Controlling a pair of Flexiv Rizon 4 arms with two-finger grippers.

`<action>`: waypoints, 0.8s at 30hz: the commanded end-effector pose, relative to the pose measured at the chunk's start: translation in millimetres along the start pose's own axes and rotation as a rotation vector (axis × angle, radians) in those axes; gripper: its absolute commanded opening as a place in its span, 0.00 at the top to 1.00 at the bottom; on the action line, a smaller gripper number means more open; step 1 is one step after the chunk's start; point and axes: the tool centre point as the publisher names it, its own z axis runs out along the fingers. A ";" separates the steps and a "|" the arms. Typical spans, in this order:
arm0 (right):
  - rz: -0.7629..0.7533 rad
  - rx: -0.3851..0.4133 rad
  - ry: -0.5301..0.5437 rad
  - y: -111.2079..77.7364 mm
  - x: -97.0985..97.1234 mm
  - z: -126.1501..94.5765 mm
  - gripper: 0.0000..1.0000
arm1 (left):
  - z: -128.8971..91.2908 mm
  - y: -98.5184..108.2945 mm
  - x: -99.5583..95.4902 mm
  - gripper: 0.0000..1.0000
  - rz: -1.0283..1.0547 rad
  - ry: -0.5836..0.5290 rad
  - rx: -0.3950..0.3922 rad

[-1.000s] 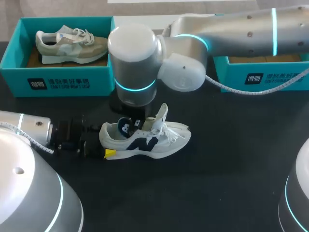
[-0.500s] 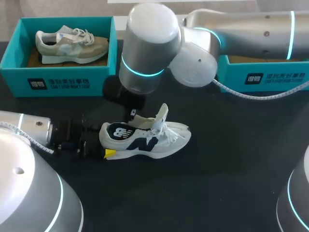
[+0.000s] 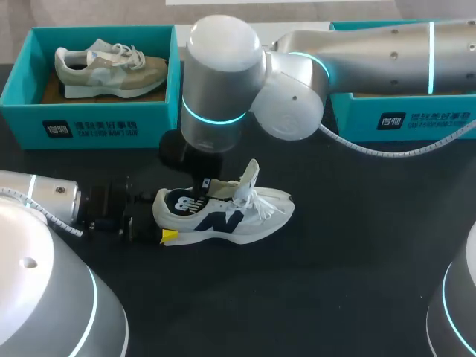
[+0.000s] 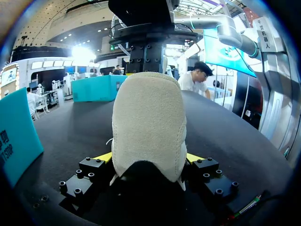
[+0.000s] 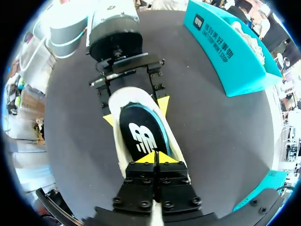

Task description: Take the shoe out of the shoebox, open the shoe tongue, remove and reinsert the insole, then place the shoe into the shoebox

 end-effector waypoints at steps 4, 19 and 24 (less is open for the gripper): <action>0.004 -0.004 -0.029 -2.3 -4.8 11.2 0.71 | 4.2 5.4 1.8 1.00 0.000 -0.001 0.001; -0.052 -0.022 0.005 0.8 -8.6 37.1 1.00 | 4.2 5.4 1.8 1.00 0.000 -0.001 0.001; -0.043 -0.024 0.014 -5.0 -4.0 31.5 1.00 | 4.2 5.4 1.8 1.00 0.000 -0.001 0.001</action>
